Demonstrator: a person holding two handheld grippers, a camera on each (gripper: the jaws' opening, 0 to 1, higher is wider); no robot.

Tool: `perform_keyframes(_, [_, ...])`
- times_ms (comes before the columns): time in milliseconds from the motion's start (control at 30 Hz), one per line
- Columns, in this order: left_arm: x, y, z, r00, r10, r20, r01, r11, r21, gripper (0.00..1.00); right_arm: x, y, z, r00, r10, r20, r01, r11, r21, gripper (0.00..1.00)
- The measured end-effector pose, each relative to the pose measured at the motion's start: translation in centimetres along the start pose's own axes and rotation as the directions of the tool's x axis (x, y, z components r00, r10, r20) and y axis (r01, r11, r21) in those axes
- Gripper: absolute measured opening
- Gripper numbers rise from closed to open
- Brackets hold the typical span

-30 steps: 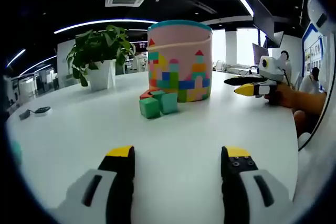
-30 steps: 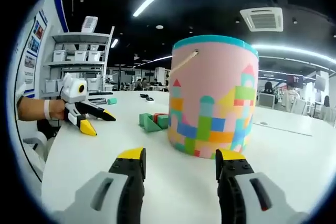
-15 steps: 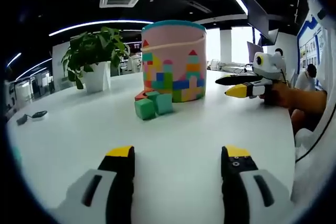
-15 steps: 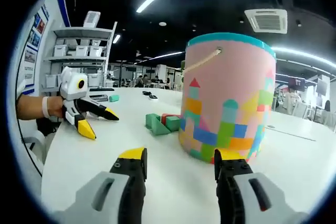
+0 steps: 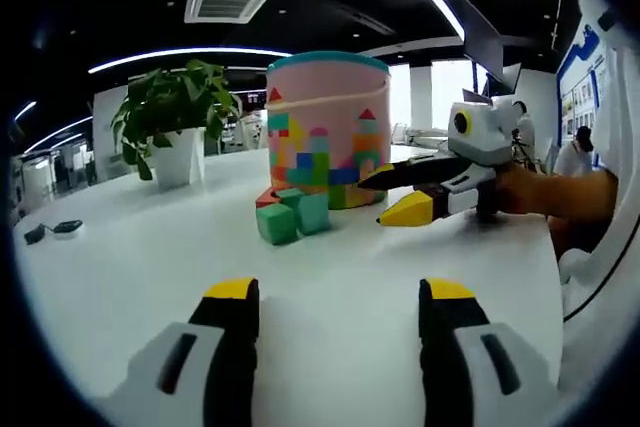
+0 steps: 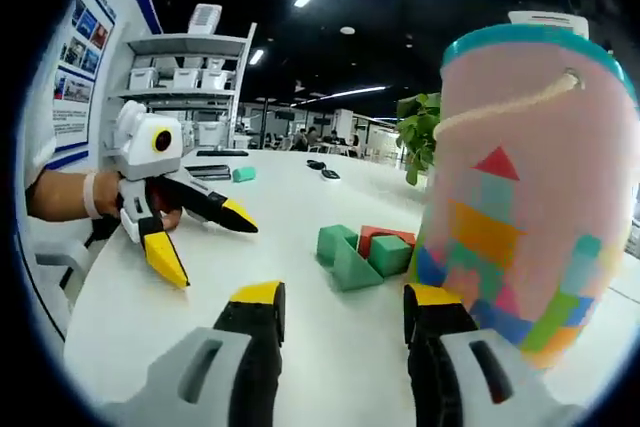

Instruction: Arrange the toys in the designated storage area by placing each visible toy with the group until no toy remains scattered across the table.

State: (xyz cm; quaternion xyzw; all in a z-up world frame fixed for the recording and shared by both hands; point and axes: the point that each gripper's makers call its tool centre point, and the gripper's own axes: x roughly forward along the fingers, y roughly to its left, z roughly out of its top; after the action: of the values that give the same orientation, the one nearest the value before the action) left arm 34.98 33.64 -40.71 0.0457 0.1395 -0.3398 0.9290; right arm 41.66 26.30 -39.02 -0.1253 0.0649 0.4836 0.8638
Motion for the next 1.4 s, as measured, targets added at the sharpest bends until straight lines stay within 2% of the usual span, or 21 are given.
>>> perform_keyframes(133, [0.0, 0.1, 0.1, 1.0, 0.004, 0.007, -0.004, 1.0, -0.008, 0.66, 1.5, 0.3, 0.5, 1.0, 0.015, 0.004, -0.015, 1.0, -0.017, 0.48])
perform_keyframes(267, [0.1, 0.0, 0.0, 1.0, 0.004, 0.0, -0.004, 1.0, 0.0, 0.66, 2.5, -0.4, 0.2, 0.998, -0.055, -0.037, 0.057, 0.998, 0.041, 0.48])
perform_keyframes(333, [0.1, 0.0, 0.0, 1.0, 0.003, -0.002, -0.003, 1.0, 0.002, 0.65, 3.0, -0.2, 0.3, 0.997, -0.061, -0.045, 0.063, 0.997, 0.034, 0.48])
perform_keyframes(400, [0.1, 0.0, 0.0, 1.0, 0.002, -0.001, -0.002, 1.0, -0.002, 0.65, 3.5, -0.5, 0.6, 0.994, -0.095, -0.059, 0.092, 0.995, -0.047, 0.48])
perform_keyframes(500, [0.2, 0.1, 0.1, 1.0, 0.003, 0.001, -0.003, 1.0, -0.003, 0.65, 4.1, -0.8, 1.1, 0.991, -0.119, -0.056, 0.117, 0.992, -0.05, 0.47])
perform_keyframes(567, [0.1, 0.1, 0.1, 1.0, 0.002, 0.004, -0.002, 1.0, -0.005, 0.65, 4.5, -1.3, 1.3, 0.986, -0.157, -0.054, 0.152, 0.985, -0.082, 0.45])
perform_keyframes(700, [0.2, 0.0, 0.1, 1.0, -0.001, 0.002, 0.001, 1.0, -0.003, 0.65, 5.0, -1.8, 0.6, 0.974, -0.207, -0.091, 0.194, 0.972, -0.133, 0.41])
perform_keyframes(800, [0.2, -0.1, 0.1, 1.0, -0.003, 0.003, 0.003, 1.0, -0.002, 0.65, 5.1, -1.8, 0.7, 0.972, -0.22, -0.083, 0.21, 0.97, -0.121, 0.4])
perform_keyframes(1067, [0.2, -0.2, 0.1, 1.0, -0.004, 0.001, 0.004, 1.0, 0.0, 0.66, 5.1, -2.1, -0.2, 0.962, -0.25, -0.11, 0.241, 0.966, -0.089, 0.38])
perform_keyframes(1400, [0.2, -0.2, 0.0, 1.0, -0.004, -0.004, 0.004, 1.0, 0.001, 0.65, 3.7, -2.4, -0.8, 0.951, -0.279, -0.132, 0.27, 0.959, -0.086, 0.34])
